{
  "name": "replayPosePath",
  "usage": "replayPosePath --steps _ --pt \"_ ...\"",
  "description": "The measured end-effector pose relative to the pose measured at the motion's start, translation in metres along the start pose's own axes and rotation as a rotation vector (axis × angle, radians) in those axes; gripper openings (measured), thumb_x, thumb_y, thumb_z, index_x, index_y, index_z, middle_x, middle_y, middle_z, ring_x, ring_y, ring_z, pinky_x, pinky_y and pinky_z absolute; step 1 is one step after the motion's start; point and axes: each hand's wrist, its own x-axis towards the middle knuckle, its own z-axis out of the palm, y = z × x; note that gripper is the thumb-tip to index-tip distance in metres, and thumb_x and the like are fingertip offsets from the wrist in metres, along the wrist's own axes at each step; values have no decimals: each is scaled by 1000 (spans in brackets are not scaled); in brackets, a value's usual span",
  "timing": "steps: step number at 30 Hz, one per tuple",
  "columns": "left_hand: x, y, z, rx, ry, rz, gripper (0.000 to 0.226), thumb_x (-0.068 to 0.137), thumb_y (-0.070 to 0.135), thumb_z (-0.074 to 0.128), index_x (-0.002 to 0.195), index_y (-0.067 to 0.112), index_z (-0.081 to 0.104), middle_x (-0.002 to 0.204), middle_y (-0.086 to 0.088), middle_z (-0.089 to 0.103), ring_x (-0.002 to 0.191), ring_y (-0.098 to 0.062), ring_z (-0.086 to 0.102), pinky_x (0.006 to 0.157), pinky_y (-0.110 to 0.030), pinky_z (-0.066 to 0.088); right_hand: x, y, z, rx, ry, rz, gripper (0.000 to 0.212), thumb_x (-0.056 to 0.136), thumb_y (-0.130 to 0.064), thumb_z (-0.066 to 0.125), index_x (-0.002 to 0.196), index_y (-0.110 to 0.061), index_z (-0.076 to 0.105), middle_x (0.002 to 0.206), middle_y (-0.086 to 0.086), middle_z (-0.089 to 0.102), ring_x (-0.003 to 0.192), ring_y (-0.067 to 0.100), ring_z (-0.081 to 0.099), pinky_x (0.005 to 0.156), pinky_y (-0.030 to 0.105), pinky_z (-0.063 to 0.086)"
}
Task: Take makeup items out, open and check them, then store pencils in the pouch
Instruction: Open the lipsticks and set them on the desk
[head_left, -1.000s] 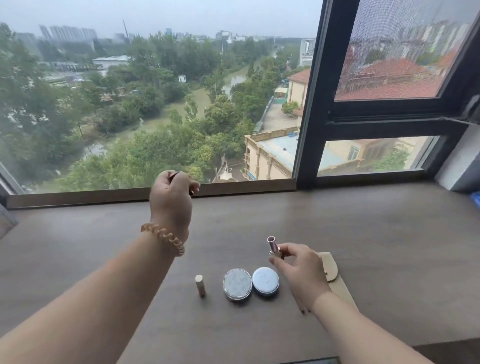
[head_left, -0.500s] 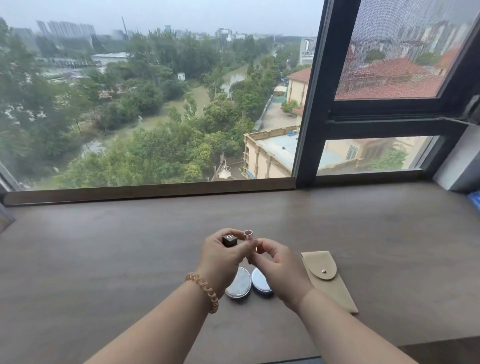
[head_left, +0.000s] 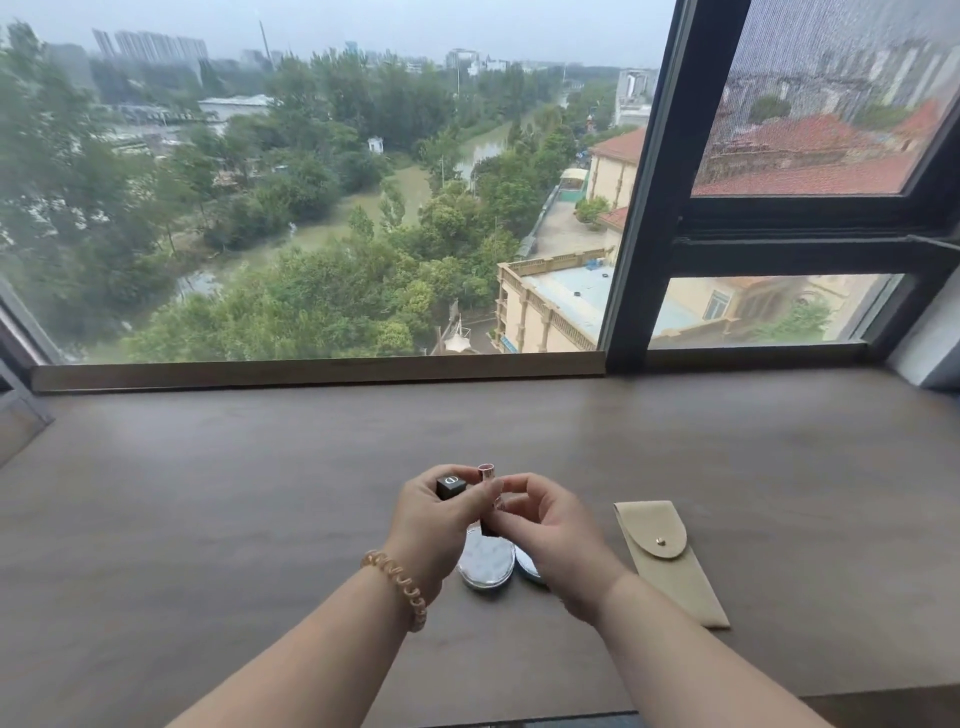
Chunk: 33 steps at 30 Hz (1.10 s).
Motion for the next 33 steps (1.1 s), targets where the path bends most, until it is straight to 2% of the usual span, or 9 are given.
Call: replayPosePath --steps 4,9,13,18,22,26,28,30,33 --pt "-2 -3 -2 1 -5 -45 9 79 0 70 86 0 64 64 -9 63 43 -4 57 44 -13 44 0 10 -10 253 -126 193 34 77 -22 69 110 -15 65 96 3 71 89 13 64 82 31 37" --pt "-1 -9 3 5 -14 -31 8 79 -3 69 78 4 65 68 -10 65 52 -5 64 52 -13 49 -3 22 4 168 88 67 34 67 -20 79 97 -10 65 88 10 71 82 16 66 75 24 49" --pt "1 -9 0 -8 15 -57 6 80 3 71 80 7 65 76 -14 65 61 -12 63 54 -14 50 -4 18 9 239 5 104 31 75 -27 72 100 -10 66 86 5 71 80 11 64 74 22 44" --pt "1 -11 -2 8 26 -59 5 81 4 69 83 6 65 70 -7 62 47 2 58 46 -10 44 -5 18 5 214 -3 151 14 90 -17 59 101 -13 67 86 2 73 82 9 66 76 23 43" --pt "-1 -17 0 -19 50 -60 5 82 1 67 83 4 63 71 -9 65 53 -3 63 50 -11 47 -6 20 12 -67 192 30 32 75 -44 74 95 -20 66 85 1 72 81 10 67 77 29 50" --pt "-2 -23 2 4 79 -68 7 81 3 70 85 5 64 76 -12 68 66 -19 66 55 -16 52 -7 21 16 -611 363 -104 45 58 -69 61 81 -30 64 74 -11 69 82 9 62 81 33 44" --pt "-1 -25 2 14 85 -67 8 80 3 70 84 5 65 77 -13 68 67 -20 67 56 -18 52 -6 20 17 -603 341 -111 34 69 -57 67 84 -26 67 76 -10 69 81 8 62 79 29 44" --pt "0 -26 -1 25 80 -62 8 79 1 70 82 5 65 77 -14 68 64 -18 66 56 -18 52 -6 23 17 -389 224 -45 19 78 -39 72 86 -22 71 81 -5 72 80 10 64 76 25 48" --pt "0 -29 -8 77 64 -74 7 78 2 72 82 5 66 76 -13 68 59 -12 65 53 -16 50 -3 30 14 -78 29 75 8 83 -19 69 90 -16 73 92 4 75 93 18 69 90 34 51"
